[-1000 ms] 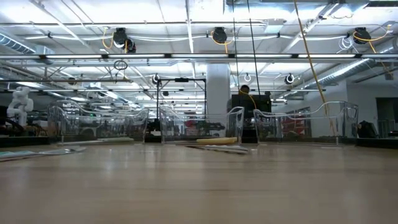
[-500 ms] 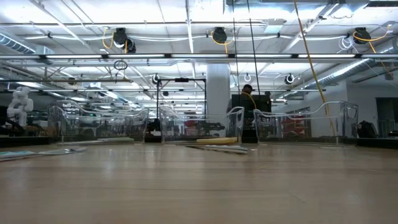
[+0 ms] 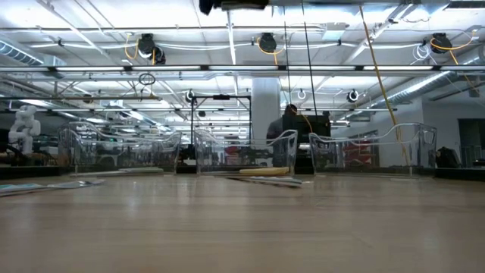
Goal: Sort silverware by color (type)
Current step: Put the bottom right blue table knife into the right transparent bin
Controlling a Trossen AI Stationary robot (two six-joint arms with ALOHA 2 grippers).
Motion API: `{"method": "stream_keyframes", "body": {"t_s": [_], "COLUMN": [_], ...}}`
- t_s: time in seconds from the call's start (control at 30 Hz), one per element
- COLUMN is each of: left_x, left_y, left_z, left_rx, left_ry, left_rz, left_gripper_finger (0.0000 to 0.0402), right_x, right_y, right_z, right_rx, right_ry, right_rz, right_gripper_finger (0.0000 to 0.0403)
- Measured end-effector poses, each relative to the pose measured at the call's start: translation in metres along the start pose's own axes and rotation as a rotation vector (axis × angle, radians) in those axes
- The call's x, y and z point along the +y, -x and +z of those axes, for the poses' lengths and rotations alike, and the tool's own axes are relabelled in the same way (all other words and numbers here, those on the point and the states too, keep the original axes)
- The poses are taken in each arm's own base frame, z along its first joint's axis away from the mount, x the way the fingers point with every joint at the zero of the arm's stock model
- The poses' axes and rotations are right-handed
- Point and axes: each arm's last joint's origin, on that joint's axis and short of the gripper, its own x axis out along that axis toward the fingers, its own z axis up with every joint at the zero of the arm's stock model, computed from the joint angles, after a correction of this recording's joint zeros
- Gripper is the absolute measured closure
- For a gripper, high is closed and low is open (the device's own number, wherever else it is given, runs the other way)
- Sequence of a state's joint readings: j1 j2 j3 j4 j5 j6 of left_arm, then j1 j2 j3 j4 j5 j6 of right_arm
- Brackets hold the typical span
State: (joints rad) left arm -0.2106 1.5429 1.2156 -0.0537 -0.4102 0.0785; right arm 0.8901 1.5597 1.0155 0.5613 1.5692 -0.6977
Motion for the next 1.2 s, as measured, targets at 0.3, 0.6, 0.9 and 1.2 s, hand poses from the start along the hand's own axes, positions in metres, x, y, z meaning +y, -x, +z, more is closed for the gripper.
{"method": "stream_keyframes", "body": {"t_s": [0.3,0.6,0.9,1.2], "left_x": [0.016,0.007,0.005,-0.003], "left_y": [-0.011,-0.029,-0.035,-0.032], "left_z": [-0.008,-0.023,-0.025,-0.025], "left_rx": [0.053,0.105,0.101,0.108], "left_ry": [0.051,0.051,0.062,0.086], "left_rz": [-0.01,-0.016,-0.01,-0.027], "left_gripper_finger": [0.0353,0.0352,0.035,0.0349], "right_x": [0.0,-0.002,0.002,0.003], "right_y": [-0.069,-0.104,-0.108,-0.107], "right_z": [-0.017,-0.034,-0.053,-0.056], "right_rx": [0.083,0.123,0.194,0.199], "right_ry": [0.164,0.276,0.336,0.313], "right_rz": [-0.03,0.032,0.066,0.097], "right_gripper_finger": [0.0248,0.0248,0.0248,0.0248]}}
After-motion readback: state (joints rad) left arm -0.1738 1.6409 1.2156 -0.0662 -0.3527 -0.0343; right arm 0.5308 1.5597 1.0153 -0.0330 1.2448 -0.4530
